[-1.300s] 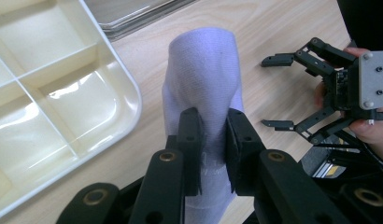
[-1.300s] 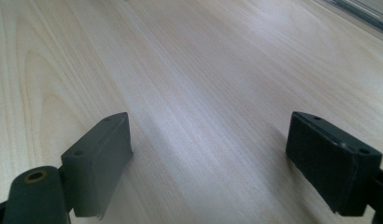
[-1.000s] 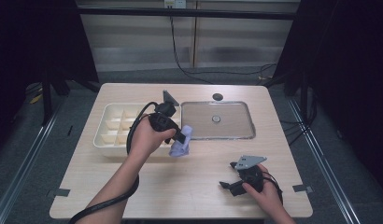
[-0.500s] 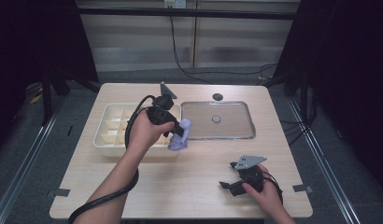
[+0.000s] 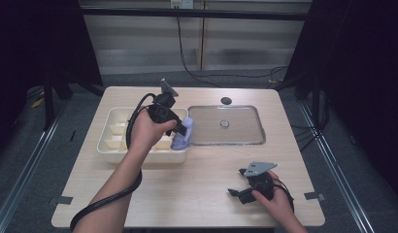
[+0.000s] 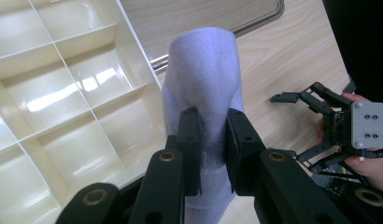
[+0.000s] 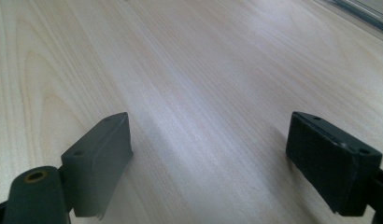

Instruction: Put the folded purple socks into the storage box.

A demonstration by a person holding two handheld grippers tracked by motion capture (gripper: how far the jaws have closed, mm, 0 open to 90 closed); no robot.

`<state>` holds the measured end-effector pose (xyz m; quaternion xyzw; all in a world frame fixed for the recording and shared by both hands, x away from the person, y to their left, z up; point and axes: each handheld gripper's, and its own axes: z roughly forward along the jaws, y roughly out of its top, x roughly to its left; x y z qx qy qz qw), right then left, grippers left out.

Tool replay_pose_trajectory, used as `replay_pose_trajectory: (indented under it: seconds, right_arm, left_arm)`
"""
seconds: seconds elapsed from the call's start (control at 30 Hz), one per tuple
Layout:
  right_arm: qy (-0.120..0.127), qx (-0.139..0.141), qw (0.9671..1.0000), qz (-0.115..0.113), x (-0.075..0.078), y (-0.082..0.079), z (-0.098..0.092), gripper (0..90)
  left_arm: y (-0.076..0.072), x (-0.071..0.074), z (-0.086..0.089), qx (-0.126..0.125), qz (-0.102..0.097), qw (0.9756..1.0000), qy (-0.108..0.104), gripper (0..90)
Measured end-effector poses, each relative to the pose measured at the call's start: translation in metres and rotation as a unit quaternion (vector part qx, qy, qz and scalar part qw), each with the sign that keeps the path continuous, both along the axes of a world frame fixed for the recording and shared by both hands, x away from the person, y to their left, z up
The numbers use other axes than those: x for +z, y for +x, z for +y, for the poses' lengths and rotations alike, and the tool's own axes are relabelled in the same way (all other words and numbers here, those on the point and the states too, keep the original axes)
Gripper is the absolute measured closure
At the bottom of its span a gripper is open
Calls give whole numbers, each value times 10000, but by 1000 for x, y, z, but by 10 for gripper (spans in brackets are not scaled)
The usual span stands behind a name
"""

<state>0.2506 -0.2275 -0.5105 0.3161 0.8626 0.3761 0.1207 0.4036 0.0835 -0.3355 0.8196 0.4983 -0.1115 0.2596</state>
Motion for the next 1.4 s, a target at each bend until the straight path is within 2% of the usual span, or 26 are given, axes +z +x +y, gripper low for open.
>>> replay_pose_trajectory:
  seconds: [0.17, 0.6, 0.73, 0.97, 1.4]
  right_arm:
    - [0, 6, 10000, -11, 0, 0, 0, 135]
    - [2, 4, 10000, -8, 0, 0, 0, 136]
    - [2, 3, 10000, -9, 0, 0, 0, 136]
    - [3, 13, 10000, -6, 0, 0, 0, 136]
    - [3, 11, 10000, -3, 0, 0, 0, 136]
  left_arm:
    - [4, -4, 2, 39, -8, 10000, 44, 775]
    - [13, -25, 8, 208, 137, 9996, 103, 775]
    - [15, -30, 8, 224, 103, 9994, 223, 775]
    - [18, -36, 9, 340, 158, 9991, 203, 775]
    - [22, -55, 11, 385, 243, 9987, 245, 775]
